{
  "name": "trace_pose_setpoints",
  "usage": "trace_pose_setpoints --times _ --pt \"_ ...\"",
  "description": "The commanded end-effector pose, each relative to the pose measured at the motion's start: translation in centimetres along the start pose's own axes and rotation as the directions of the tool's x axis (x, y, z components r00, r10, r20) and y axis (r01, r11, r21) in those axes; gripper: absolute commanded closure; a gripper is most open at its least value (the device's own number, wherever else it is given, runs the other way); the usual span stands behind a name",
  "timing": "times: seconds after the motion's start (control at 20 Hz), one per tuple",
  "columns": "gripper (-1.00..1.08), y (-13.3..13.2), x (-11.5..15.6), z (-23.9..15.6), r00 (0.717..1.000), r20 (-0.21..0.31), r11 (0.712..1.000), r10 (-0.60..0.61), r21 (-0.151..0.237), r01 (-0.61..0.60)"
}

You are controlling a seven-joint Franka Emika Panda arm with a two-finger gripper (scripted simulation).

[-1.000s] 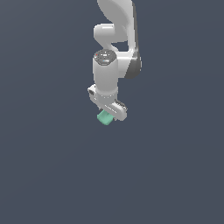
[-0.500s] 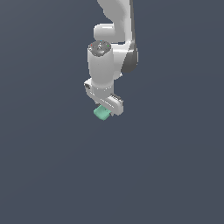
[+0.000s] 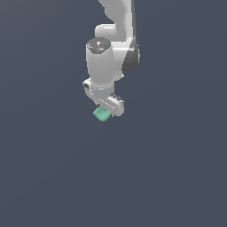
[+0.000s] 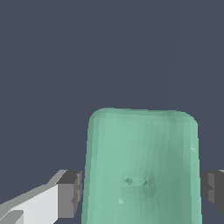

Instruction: Pick up the object and move it to a goal position.

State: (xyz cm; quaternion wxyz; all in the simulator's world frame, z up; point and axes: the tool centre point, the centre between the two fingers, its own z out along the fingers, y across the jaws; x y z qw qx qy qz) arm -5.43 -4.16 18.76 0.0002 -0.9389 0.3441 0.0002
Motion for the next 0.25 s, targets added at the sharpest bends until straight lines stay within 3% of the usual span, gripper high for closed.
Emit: trace_pose_setpoints --times 0.0,0.2 --pt "1.08 0.01 0.53 -0.72 1.000 -0.001 1.000 0.000 0.000 0.000" --pt "1.08 0.02 0.84 -1.16 1.000 -0.001 1.000 0.000 0.000 0.000"
